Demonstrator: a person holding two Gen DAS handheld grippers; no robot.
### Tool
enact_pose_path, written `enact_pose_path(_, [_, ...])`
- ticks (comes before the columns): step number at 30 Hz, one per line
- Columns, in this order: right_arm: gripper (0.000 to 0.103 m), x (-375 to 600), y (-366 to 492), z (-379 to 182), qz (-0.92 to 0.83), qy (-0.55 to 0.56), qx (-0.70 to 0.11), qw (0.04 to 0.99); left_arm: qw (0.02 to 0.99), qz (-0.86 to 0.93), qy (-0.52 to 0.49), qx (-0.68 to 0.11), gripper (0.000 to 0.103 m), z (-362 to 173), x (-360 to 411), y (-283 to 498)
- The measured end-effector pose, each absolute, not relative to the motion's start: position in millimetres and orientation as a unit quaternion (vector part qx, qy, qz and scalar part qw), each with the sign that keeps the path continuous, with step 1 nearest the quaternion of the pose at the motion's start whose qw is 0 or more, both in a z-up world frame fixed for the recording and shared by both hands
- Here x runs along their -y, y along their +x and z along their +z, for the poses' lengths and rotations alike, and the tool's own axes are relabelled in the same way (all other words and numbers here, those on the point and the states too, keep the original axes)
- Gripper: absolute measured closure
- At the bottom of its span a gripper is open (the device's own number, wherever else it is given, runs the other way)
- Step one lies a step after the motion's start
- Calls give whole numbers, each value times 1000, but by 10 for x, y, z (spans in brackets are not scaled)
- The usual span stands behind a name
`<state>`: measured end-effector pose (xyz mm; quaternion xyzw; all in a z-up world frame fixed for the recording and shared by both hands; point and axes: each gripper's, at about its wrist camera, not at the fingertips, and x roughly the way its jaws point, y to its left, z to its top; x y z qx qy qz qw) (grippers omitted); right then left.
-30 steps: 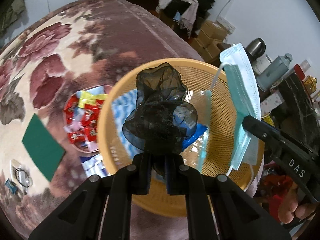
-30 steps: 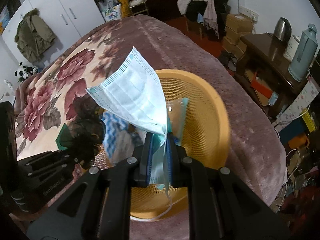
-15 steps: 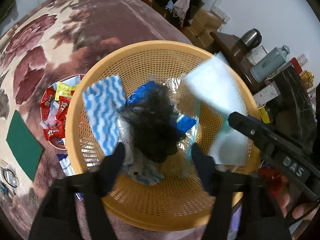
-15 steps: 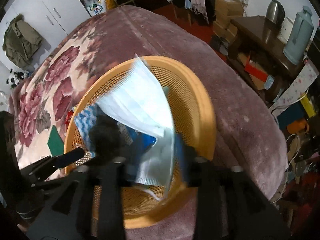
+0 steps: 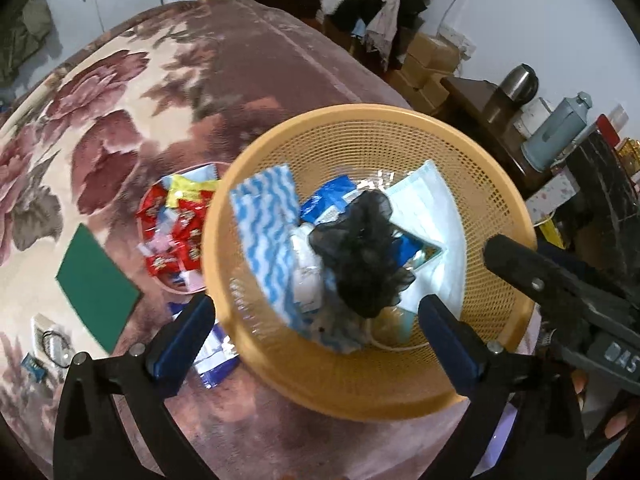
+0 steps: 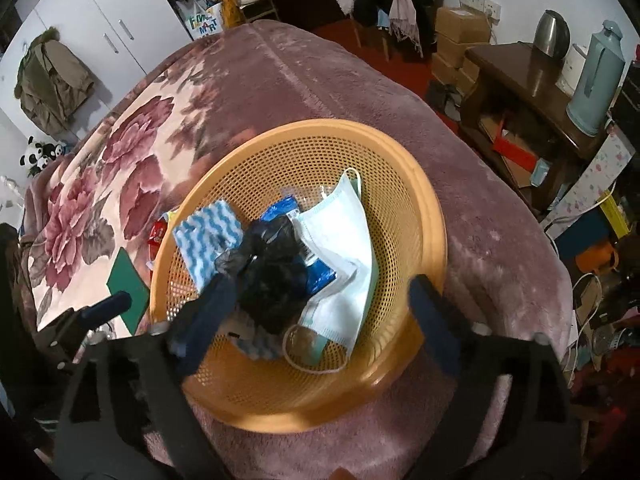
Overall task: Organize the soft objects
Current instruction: 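Open both tools to drop the mask and scrunchie into the basket, then withdraw both open tools from the basket back over the blanket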
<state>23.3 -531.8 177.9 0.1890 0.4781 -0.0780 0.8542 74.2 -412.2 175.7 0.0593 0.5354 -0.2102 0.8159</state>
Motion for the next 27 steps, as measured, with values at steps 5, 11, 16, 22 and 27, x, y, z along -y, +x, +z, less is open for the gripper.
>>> enact_pose_path(5, [0,5224,157,1825,-87,173,-477,857,818,-200,59,-537,1,1775,3975,684])
enact_pose_path(11, [0,5127,78,1818,-85,167,-486,854,816,-186,47,-545,1,1751,3769,647])
enact_pose_path(16, [0,5026,29,1791,-80,162,-495,850,815,-176,35,-550,1,1749,3619,619])
enact_pose_path(22, [0,4923,-32,1771,-76,156,-499,849,815,-172,27,-553,1,1746,3493,573])
enact_pose_path(27, [0,4873,-80,1747,-80,154,-502,847,813,-173,26,-556,1,1729,3432,543])
